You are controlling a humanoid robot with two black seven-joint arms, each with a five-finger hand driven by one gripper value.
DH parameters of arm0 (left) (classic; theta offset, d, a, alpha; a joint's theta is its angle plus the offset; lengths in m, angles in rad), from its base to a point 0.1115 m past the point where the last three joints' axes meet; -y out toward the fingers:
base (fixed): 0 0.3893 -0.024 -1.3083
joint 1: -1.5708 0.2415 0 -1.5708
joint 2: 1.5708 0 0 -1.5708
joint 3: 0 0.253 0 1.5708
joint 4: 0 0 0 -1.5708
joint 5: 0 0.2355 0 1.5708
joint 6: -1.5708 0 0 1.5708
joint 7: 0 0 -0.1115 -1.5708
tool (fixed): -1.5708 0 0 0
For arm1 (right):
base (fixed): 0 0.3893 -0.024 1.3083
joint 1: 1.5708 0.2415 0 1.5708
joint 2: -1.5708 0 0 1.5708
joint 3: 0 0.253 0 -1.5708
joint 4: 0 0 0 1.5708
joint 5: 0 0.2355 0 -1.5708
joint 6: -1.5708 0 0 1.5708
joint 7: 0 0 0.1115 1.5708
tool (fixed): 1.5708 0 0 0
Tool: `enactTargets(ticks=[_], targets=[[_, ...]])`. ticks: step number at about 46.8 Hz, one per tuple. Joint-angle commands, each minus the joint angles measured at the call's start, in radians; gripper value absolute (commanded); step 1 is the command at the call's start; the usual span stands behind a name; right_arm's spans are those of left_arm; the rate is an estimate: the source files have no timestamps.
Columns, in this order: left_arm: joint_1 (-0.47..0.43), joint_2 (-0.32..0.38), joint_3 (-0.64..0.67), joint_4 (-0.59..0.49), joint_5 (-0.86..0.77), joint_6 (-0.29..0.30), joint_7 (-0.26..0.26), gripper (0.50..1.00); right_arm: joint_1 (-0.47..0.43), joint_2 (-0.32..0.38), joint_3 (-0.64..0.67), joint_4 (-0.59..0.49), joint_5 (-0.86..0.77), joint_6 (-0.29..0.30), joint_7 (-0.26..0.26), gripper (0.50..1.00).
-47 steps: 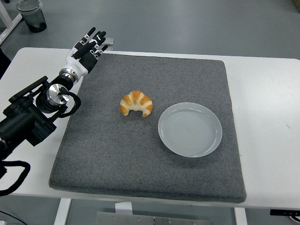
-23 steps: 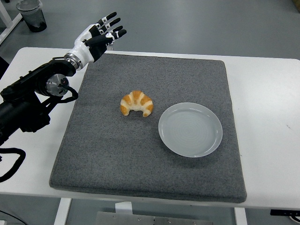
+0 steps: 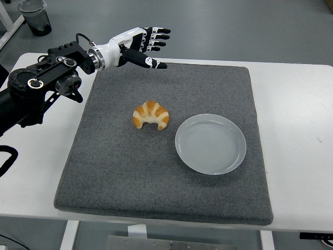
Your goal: Place the bread on the plate
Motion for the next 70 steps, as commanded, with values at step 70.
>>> enactTargets(ticks=[70], targets=[[-0.031,0.126,0.234,-0.254,0.578,0.036,-0.006,0.876,0.0,0.0,0.0,0.0,0.002,0.0,0.0,0.932]])
